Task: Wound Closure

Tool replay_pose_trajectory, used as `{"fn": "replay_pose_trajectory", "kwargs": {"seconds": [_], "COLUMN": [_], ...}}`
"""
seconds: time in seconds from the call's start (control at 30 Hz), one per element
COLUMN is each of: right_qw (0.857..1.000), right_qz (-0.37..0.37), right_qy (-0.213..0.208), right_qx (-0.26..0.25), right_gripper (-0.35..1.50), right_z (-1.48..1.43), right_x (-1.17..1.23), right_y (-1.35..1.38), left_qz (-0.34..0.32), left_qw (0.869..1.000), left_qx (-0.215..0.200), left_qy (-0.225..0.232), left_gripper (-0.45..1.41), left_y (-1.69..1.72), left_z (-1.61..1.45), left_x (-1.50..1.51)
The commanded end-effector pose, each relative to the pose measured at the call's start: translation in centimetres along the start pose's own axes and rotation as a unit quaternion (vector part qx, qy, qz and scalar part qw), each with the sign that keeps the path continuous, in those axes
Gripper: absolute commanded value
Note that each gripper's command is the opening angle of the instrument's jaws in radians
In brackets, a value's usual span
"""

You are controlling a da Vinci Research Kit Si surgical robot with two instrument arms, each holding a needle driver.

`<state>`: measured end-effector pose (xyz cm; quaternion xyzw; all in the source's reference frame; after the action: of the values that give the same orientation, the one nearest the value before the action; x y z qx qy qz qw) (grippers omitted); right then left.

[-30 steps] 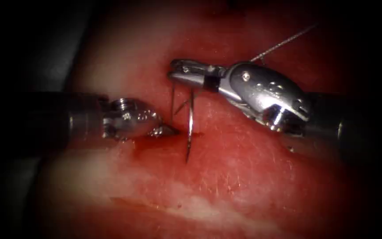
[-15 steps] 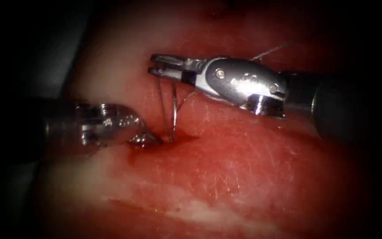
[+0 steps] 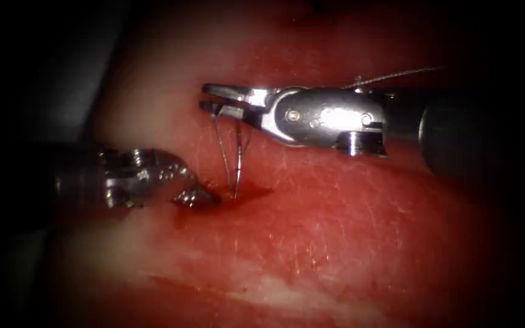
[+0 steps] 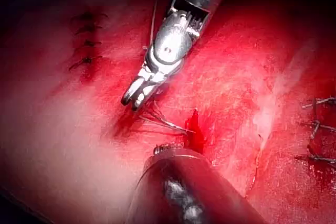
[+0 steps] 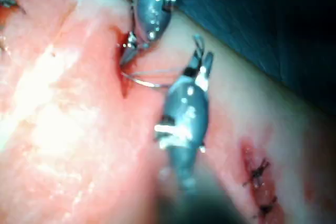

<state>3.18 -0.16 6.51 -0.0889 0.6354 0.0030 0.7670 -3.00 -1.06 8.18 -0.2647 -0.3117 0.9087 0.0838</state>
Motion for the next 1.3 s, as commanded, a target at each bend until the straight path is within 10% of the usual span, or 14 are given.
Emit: {"fn": "replay_pose_trajectory", "kwargs": {"seconds": [0.03,1.3], "right_qw": [1.0,0.99], "right_qz": [-0.009,-0.131], "right_qy": [-0.003,-0.052], "right_qx": [-0.002,0.027], "right_gripper": [-0.35,-0.35], "right_z": [0.1,0.05], "right_x": [-0.05,-0.12], "right_y": [-0.03,-0.36], "left_qz": [0.001,-0.002], "left_qw": [1.0,0.999], "left_qx": [0.002,0.035], "left_qy": [0.0,0.027], "left_gripper": [-0.1,-0.16], "left_y": [-0.03,0.72], "left_z": [0.07,-0.07], "left_x": [0.02,0.32]}}
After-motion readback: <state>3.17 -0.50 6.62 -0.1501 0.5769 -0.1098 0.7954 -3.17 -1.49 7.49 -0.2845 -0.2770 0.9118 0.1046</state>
